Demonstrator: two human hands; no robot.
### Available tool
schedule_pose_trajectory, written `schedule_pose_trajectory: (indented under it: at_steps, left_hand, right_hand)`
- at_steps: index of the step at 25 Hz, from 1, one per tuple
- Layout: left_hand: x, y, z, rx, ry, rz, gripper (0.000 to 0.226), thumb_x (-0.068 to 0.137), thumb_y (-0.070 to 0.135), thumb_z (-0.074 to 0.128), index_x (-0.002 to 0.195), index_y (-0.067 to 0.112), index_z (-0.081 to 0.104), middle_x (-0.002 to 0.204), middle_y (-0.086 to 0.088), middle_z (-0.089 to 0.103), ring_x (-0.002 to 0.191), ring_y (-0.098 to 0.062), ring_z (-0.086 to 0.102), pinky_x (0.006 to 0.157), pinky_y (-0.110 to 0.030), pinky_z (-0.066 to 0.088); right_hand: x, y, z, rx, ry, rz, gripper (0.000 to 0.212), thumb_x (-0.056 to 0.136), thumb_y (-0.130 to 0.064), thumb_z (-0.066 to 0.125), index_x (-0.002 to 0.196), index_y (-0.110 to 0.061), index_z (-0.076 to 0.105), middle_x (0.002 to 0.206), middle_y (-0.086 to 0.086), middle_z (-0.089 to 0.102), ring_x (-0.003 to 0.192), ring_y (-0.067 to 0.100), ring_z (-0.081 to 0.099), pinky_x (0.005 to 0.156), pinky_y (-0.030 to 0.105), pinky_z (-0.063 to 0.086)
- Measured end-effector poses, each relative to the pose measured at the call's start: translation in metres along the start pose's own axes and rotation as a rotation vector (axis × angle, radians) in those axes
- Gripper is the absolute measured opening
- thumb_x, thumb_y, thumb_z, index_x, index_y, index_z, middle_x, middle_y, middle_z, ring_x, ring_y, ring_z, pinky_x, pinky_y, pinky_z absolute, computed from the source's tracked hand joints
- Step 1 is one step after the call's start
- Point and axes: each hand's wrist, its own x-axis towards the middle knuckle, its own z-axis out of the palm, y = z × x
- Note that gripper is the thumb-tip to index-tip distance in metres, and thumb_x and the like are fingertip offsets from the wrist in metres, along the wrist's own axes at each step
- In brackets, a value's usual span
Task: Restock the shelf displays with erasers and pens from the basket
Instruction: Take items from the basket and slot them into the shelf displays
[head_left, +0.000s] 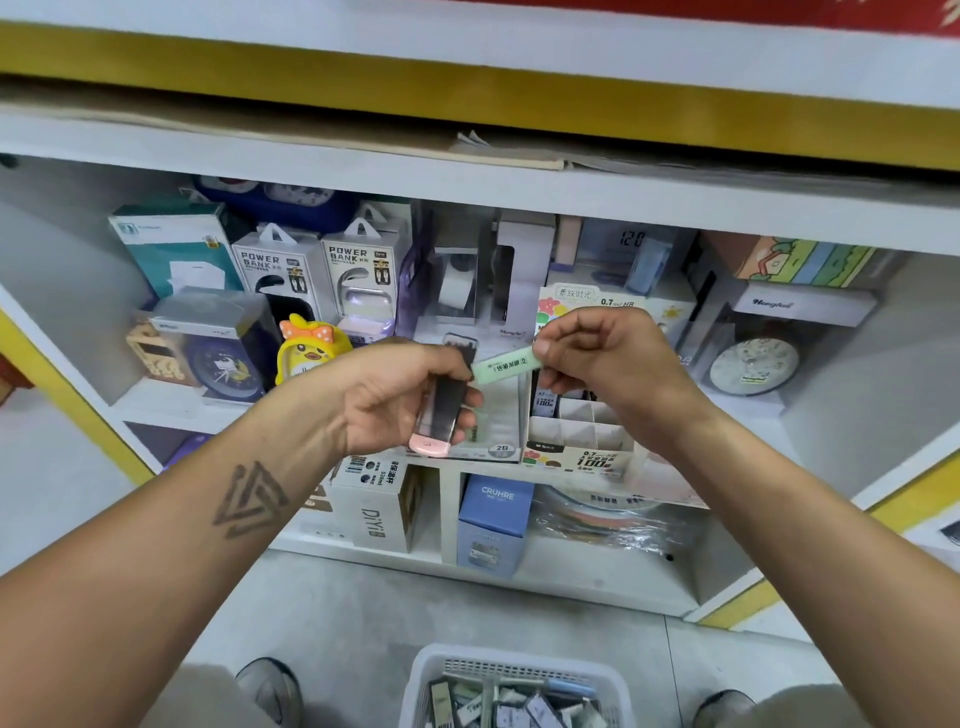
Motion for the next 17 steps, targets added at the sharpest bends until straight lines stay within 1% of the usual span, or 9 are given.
schedule_pose_trajectory:
  at_steps: [2, 4, 6, 8, 9, 11, 13, 15, 17]
  left_hand:
    - [0.0, 0.001, -0.002, -0.037, 0.032, -0.011, 0.019, 0.1, 0.016, 0.044, 0.096, 0.004, 0.059, 0.083, -0.015, 0.067, 0.064, -0.025, 0.061, 0.069, -0.038, 0.053]
    - [0.0, 0.0, -0.004, -0.059, 0.076, -0.023, 0.023, 0.102, 0.018, 0.039, 0.097, 0.004, 0.057, 0.085, -0.017, 0.067, 0.068, -0.028, 0.062, 0.073, -0.041, 0.053]
    - [0.001, 0.0, -0.008, -0.09, 0.131, -0.011, 0.023, 0.104, 0.014, 0.035, 0.106, 0.002, 0.055, 0.09, -0.018, 0.066, 0.074, -0.03, 0.064, 0.075, -0.044, 0.054]
    - [0.002, 0.0, -0.01, -0.119, 0.171, 0.02, 0.024, 0.104, 0.009, 0.033, 0.117, -0.001, 0.051, 0.091, -0.019, 0.064, 0.076, -0.031, 0.067, 0.069, -0.045, 0.058]
    - [0.002, 0.001, -0.011, -0.134, 0.183, 0.038, 0.024, 0.104, 0.007, 0.033, 0.121, -0.001, 0.049, 0.092, -0.019, 0.062, 0.076, -0.032, 0.068, 0.066, -0.045, 0.059]
    - [0.001, 0.002, -0.012, -0.17, 0.187, 0.072, 0.024, 0.103, 0.002, 0.035, 0.124, -0.001, 0.047, 0.098, -0.019, 0.06, 0.08, -0.037, 0.07, 0.065, -0.049, 0.06]
    - [-0.001, 0.002, -0.014, -0.186, 0.179, 0.087, 0.024, 0.103, 0.0, 0.037, 0.125, -0.002, 0.047, 0.107, -0.022, 0.061, 0.084, -0.041, 0.071, 0.066, -0.053, 0.059]
    - [-0.002, 0.001, -0.016, -0.181, 0.178, 0.092, 0.024, 0.102, -0.002, 0.038, 0.124, -0.003, 0.048, 0.112, -0.024, 0.062, 0.085, -0.042, 0.071, 0.065, -0.055, 0.059]
    - [-0.002, 0.001, -0.018, -0.173, 0.178, 0.099, 0.024, 0.102, -0.002, 0.038, 0.124, -0.003, 0.047, 0.116, -0.026, 0.063, 0.086, -0.043, 0.071, 0.066, -0.057, 0.058]
  right_hand:
    - [0.001, 0.002, 0.0, 0.007, 0.005, 0.0, 0.006, 0.087, 0.001, 0.072, 0.093, 0.003, 0.073, 0.081, 0.026, 0.072, 0.061, 0.021, 0.069, 0.057, 0.023, 0.056]
    - [0.004, 0.006, 0.0, -0.035, 0.017, -0.013, 0.008, 0.088, 0.002, 0.071, 0.094, -0.004, 0.073, 0.08, 0.021, 0.073, 0.063, 0.022, 0.07, 0.059, 0.024, 0.057]
    - [0.008, 0.014, 0.002, -0.253, 0.033, -0.075, 0.016, 0.09, 0.003, 0.068, 0.094, -0.012, 0.07, 0.079, 0.011, 0.07, 0.064, 0.019, 0.07, 0.062, 0.029, 0.058]
    - [0.01, 0.021, 0.01, -0.573, 0.027, -0.198, 0.015, 0.089, -0.003, 0.069, 0.097, -0.016, 0.067, 0.078, -0.002, 0.064, 0.067, 0.009, 0.063, 0.07, 0.03, 0.057]
    - [0.009, 0.023, 0.015, -0.672, 0.016, -0.251, 0.013, 0.089, -0.005, 0.07, 0.096, -0.016, 0.067, 0.077, -0.009, 0.061, 0.07, 0.005, 0.06, 0.073, 0.03, 0.057]
    - [0.008, 0.025, 0.026, -0.727, -0.016, -0.307, 0.011, 0.089, -0.008, 0.07, 0.097, -0.015, 0.068, 0.076, -0.017, 0.058, 0.073, 0.006, 0.058, 0.075, 0.031, 0.056]
    - [0.009, 0.026, 0.035, -0.751, -0.046, -0.337, 0.01, 0.091, -0.008, 0.069, 0.099, -0.014, 0.067, 0.076, -0.015, 0.059, 0.076, 0.01, 0.059, 0.077, 0.032, 0.055]
    - [0.01, 0.029, 0.041, -0.763, -0.091, -0.322, 0.011, 0.092, -0.008, 0.067, 0.102, -0.012, 0.068, 0.085, -0.004, 0.067, 0.083, 0.015, 0.064, 0.08, 0.036, 0.056]
    - [0.01, 0.031, 0.043, -0.782, -0.139, -0.309, 0.011, 0.093, -0.008, 0.065, 0.103, -0.012, 0.068, 0.092, 0.003, 0.071, 0.087, 0.02, 0.066, 0.081, 0.04, 0.056]
